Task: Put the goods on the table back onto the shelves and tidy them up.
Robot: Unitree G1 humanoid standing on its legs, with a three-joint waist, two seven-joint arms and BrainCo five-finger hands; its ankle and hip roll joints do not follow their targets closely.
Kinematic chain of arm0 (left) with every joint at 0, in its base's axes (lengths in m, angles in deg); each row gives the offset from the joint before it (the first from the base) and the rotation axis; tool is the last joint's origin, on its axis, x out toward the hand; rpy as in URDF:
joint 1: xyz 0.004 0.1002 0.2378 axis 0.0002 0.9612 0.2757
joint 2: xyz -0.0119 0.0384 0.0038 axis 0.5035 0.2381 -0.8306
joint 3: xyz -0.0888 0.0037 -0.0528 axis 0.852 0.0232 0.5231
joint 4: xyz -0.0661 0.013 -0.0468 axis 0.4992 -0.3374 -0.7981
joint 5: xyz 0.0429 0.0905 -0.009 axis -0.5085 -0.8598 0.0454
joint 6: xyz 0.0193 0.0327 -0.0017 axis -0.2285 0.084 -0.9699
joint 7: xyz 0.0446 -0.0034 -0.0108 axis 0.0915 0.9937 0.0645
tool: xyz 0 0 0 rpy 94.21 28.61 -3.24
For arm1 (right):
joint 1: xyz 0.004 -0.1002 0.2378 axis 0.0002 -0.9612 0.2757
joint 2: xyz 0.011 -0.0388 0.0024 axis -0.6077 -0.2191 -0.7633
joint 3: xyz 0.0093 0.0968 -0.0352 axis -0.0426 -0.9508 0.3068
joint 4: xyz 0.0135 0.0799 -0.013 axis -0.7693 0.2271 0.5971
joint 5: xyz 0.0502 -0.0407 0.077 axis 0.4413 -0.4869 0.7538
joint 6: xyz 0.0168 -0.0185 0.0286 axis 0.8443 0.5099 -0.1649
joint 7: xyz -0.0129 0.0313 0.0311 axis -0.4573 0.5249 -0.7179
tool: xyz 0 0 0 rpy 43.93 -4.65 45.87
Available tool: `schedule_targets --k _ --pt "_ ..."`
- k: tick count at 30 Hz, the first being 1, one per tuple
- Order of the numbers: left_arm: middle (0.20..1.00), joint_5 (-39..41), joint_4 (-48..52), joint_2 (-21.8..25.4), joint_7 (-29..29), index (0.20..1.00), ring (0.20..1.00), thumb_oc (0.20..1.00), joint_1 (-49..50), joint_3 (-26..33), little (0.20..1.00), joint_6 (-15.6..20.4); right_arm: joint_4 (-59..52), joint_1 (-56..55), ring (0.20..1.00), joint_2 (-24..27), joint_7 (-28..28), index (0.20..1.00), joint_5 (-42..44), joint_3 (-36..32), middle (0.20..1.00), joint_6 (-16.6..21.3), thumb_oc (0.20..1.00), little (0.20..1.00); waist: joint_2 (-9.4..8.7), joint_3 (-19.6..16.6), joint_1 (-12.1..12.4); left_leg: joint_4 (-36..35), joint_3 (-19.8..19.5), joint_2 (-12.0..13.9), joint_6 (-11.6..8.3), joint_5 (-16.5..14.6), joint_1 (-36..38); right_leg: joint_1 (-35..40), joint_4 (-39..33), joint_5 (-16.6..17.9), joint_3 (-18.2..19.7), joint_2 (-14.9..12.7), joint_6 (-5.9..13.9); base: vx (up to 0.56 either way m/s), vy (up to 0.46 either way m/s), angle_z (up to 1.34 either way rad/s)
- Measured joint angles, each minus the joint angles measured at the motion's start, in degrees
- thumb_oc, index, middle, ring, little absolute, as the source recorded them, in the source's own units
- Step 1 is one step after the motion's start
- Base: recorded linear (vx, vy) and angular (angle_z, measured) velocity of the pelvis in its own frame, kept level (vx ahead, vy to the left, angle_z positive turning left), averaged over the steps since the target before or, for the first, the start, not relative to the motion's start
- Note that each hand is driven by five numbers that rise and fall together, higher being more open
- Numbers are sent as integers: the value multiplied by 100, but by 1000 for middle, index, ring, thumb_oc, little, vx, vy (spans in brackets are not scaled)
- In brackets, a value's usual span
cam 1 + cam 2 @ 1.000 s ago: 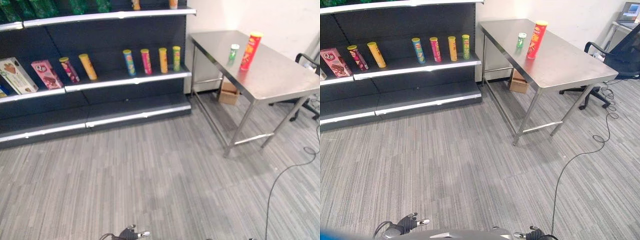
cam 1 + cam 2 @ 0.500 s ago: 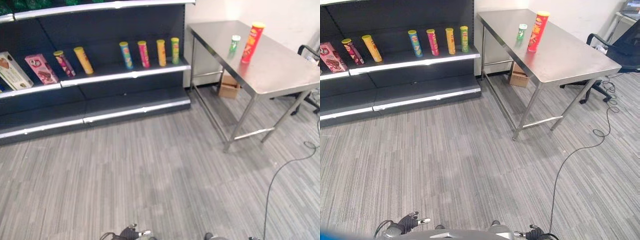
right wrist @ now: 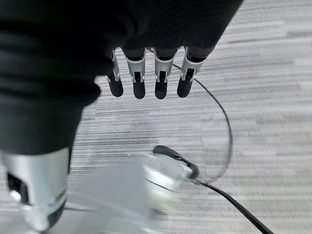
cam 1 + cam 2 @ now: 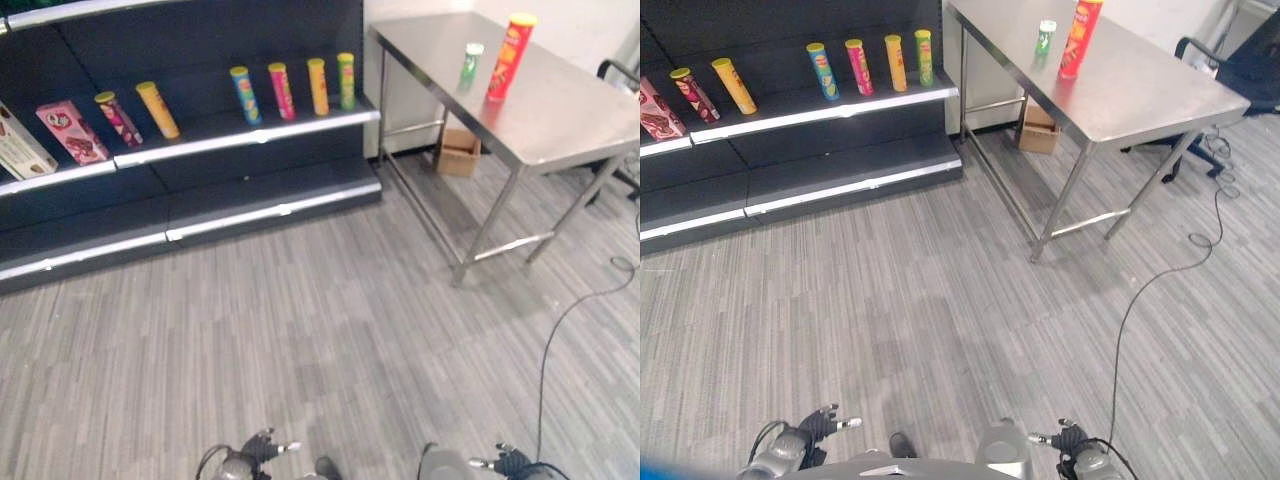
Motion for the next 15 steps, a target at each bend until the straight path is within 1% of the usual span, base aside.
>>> schedule_targets --k 1,2,3,4,5,6,7,8,9,10,11,12,13,14,15 --pt "1000 1 -16 13 -21 1000 1000 1000 -38 -8 1000 -8 22 -15 1000 -1 0 1000 4 -2 1000 -8 1000 1000 -4 11 -44 0 -3 -17 24 -15 -6 -209 -6 -7 -13 48 7 236 -40 4" --pt "1000 4 -26 17 -35 1000 1000 1000 -51 -14 1000 -10 30 -28 1000 5 4 1000 17 -8 1000 -13 1000 1000 35 26 -125 2 -24 -49 39 -27 -107 -381 -663 -33 62 235 52 324 -80 12" --pt "1000 4 -43 1 -33 1000 1000 1000 -63 -10 1000 -9 45 -11 1000 8 7 1000 36 -23 1000 -26 1000 1000 -6 18 -216 2 -32 -89 54 -36 -127 -369 -1388 -36 168 360 64 397 -168 8" --pt "1000 5 -53 -30 -40 1000 1000 1000 -128 0 1000 -9 63 40 1000 20 14 1000 50 -30 1000 -24 1000 1000 -75 86 -334 3 -25 -228 80 -82 -138 -356 -2741 198 97 461 188 327 -126 5" --pt "1000 4 -50 -45 -41 1000 1000 1000 -204 0 1000 -9 61 47 1000 24 18 1000 50 -31 1000 -23 1000 1000 -126 123 -373 3 -25 -302 94 -108 -125 -370 -3351 330 20 463 217 465 -184 0" --pt "1000 5 -43 -60 -42 1000 1000 1000 -266 -1 1000 -3 66 73 1000 24 17 1000 50 -30 1000 -38 1000 1000 -152 157 -405 2 -35 -366 112 -137 -129 -442 -3658 404 -95 442 264 428 -153 20" --pt "1000 4 -34 -117 -43 1000 1000 1000 -307 6 1000 -3 67 48 1000 22 19 1000 50 -35 1000 -65 1000 1000 -133 168 -532 6 -133 -385 94 -193 -87 -579 -3648 546 -224 405 304 549 -232 36" --pt "1000 4 0 -161 -43 1000 1000 1000 -315 -1 1000 -3 78 16 1000 25 19 1000 49 -52 1000 -72 1000 1000 -108 163 -600 8 -203 -368 63 -220 -71 -546 -3615 558 -298 389 304 483 -216 50" --pt "1000 5 37 -210 -37 1000 1000 1000 -303 4 1000 1 67 -29 1000 24 16 1000 49 -51 1000 -105 1000 1000 -79 148 -631 7 -301 -349 45 -248 3 -549 -3429 624 -364 375 220 310 -150 40" --pt "1000 5 77 -241 -39 1000 1000 1000 -295 5 1000 2 65 -61 1000 24 15 1000 49 -51 1000 -109 1000 1000 -69 145 -623 8 -332 -313 -16 -288 72 -544 -3204 663 -368 385 216 319 -201 32" --pt "1000 5 96 -288 -37 1000 1000 1000 -231 4 1000 3 72 -89 1000 28 13 1000 49 -45 1000 -119 1000 1000 -38 88 -615 12 -408 -239 -129 -362 175 -460 -2831 689 -356 442 181 403 -403 50" --pt "1000 6 96 -348 -38 1000 1000 1000 -144 2 1000 -1 67 -162 1000 57 13 1000 49 -44 1000 -106 1000 1000 30 -38 -681 30 -649 -112 -277 -456 280 -159 -2829 883 -388 535 19 523 -542 67" --pt "1000 15 59 -413 -35 1000 1000 1000 -116 3 1000 2 65 -169 1000 123 9 1000 48 -42 1000 -112 1000 1000 175 -52 -708 167 -773 78 -432 -456 296 -9 -2791 968 -424 694 -103 483 -562 87" --pt "1000 71 -17 -438 -35 1000 1000 1000 -129 14 1000 3 64 -178 1000 133 4 1000 50 -44 1000 -124 1000 1000 205 -59 -711 620 -881 263 -559 -495 208 145 -2800 954 -425 771 -215 345 -422 89" --pt "1000 258 -50 -434 -37 1000 1000 1000 -127 66 1000 6 64 -169 1000 134 7 1000 52 -59 1000 -117 1000 1000 54 -105 -606 1801 -993 534 -833 -338 -183 553 -2955 823 -613 777 -432 346 -435 75"
